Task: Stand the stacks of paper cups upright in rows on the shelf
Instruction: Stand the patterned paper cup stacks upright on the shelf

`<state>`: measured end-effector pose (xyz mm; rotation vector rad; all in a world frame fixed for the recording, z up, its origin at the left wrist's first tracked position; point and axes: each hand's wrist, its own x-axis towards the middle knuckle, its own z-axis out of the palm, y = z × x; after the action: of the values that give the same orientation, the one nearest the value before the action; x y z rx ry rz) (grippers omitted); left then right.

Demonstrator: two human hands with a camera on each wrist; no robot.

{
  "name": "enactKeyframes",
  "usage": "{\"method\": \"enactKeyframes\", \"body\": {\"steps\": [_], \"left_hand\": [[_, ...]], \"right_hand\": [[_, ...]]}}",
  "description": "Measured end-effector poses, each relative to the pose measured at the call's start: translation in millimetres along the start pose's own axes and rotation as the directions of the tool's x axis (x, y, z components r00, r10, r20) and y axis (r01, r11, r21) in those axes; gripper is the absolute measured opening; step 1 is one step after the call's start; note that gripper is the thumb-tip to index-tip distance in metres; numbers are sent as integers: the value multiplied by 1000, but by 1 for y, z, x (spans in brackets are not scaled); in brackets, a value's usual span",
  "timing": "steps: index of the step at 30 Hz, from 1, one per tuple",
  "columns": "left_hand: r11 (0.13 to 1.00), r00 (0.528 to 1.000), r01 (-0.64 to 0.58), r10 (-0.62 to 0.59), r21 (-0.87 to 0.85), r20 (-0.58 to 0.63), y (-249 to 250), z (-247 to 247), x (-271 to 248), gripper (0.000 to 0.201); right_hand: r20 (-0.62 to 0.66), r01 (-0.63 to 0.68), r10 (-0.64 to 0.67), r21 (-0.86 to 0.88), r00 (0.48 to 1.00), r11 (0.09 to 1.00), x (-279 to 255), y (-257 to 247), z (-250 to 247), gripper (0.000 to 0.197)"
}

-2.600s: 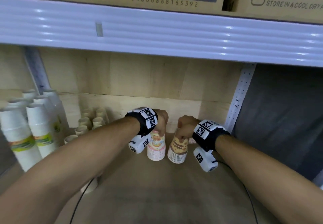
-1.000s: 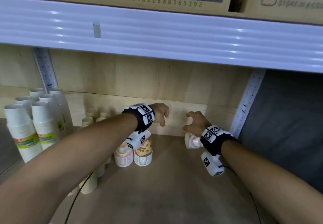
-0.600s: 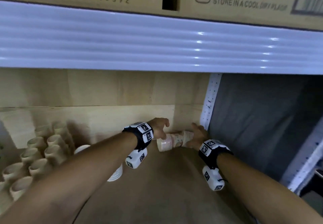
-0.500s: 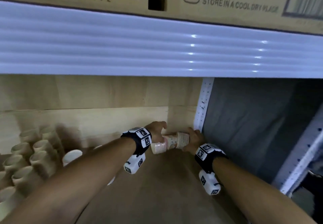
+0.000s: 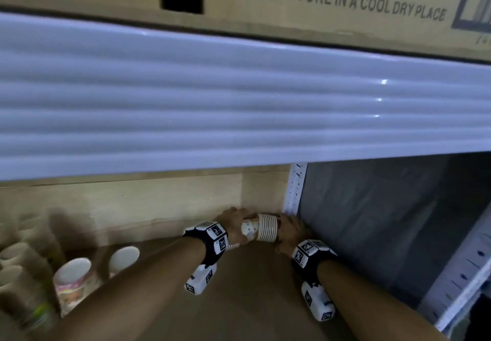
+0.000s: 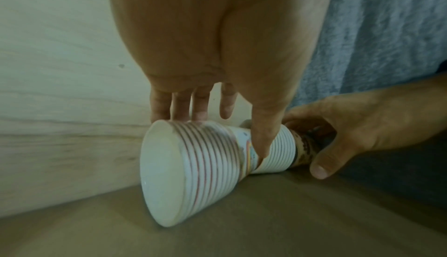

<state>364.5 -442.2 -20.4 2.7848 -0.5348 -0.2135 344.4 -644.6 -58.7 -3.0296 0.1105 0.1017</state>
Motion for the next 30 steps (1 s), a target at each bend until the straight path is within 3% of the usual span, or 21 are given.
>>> {"method": "enactKeyframes", "body": {"steps": [7, 12, 19, 30], "left_hand": [[994, 998, 43, -47, 105, 43, 1, 7, 11, 83], [986, 997, 68, -72, 149, 25, 1, 17, 11, 55], [992, 998, 59, -60, 112, 8, -1, 13, 8, 58], [978, 997, 58, -67, 200, 38, -19, 1, -8, 80]], "right_hand": [[-174, 12, -40, -158, 984, 987, 4, 7, 12, 83], [-143, -1, -13, -97, 990, 995, 5, 3, 14, 72], [-185, -6, -29, -187, 982, 982, 4, 5, 20, 65], [-138, -40, 22, -134, 990, 990, -9, -7, 3, 63]]}}
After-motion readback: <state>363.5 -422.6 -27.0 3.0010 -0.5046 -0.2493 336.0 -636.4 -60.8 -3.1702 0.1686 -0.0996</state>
